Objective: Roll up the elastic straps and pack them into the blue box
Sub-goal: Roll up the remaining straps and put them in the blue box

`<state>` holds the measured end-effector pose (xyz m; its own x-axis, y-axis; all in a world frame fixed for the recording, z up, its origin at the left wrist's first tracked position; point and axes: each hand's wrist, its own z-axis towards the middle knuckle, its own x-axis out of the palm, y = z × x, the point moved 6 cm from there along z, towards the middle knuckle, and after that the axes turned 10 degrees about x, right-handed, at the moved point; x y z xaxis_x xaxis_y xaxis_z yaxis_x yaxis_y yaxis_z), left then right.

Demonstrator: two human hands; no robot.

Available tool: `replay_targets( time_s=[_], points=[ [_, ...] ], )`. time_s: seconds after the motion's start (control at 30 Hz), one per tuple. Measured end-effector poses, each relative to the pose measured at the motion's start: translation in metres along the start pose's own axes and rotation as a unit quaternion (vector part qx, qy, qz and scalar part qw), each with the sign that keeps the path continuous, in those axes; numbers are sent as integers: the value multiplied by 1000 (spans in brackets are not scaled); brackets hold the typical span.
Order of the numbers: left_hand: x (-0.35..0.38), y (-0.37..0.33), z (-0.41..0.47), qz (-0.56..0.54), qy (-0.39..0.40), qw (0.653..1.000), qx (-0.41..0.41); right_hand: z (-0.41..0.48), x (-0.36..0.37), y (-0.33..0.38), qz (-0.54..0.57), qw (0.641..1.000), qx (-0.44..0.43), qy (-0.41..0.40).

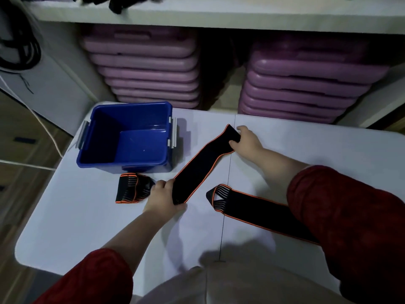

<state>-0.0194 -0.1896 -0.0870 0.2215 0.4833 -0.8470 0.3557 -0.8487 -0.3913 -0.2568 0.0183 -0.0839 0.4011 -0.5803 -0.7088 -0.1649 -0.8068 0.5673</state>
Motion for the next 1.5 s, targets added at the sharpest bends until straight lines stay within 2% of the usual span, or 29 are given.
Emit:
replay_targets(
  time_s=[0.1, 0.3, 0.43, 0.6, 0.7, 0.83, 0.97, 1.27, 1.4, 1.5],
  points=[
    [-3, 0, 0, -51, -19, 998, -8, 2, -4, -3, 22, 999, 8, -39],
    [-15, -15, 3, -48, -13, 998, 38, -16, -31, -28, 66, 994, 39, -73],
    [-33, -46, 5, -22, -19, 992, 122, -57, -74, -62, 134, 983, 46, -121],
    [-54, -105, 8, -14, -30, 972, 233, -124, -122, -134, 225, 951, 79, -197],
    [-47, -136, 9, 14, -3, 956, 293, -170, -132, -183, 207, 945, 127, -221],
    [-12, -159, 1, 64, 84, 935, 337, -222, -121, -230, 166, 942, 157, -247],
    [15, -166, -3, 99, 120, 920, 359, -243, -104, -253, 132, 947, 167, -242],
    [44, -167, 7, 142, 141, 919, 338, -234, -92, -269, 91, 959, 187, -190],
    [51, -163, 9, 212, 109, 909, 341, -229, -96, -277, 81, 961, 181, -190],
    [54, -165, 5, 280, 61, 885, 368, -224, -98, -280, 79, 966, 172, -177]
  ],
)
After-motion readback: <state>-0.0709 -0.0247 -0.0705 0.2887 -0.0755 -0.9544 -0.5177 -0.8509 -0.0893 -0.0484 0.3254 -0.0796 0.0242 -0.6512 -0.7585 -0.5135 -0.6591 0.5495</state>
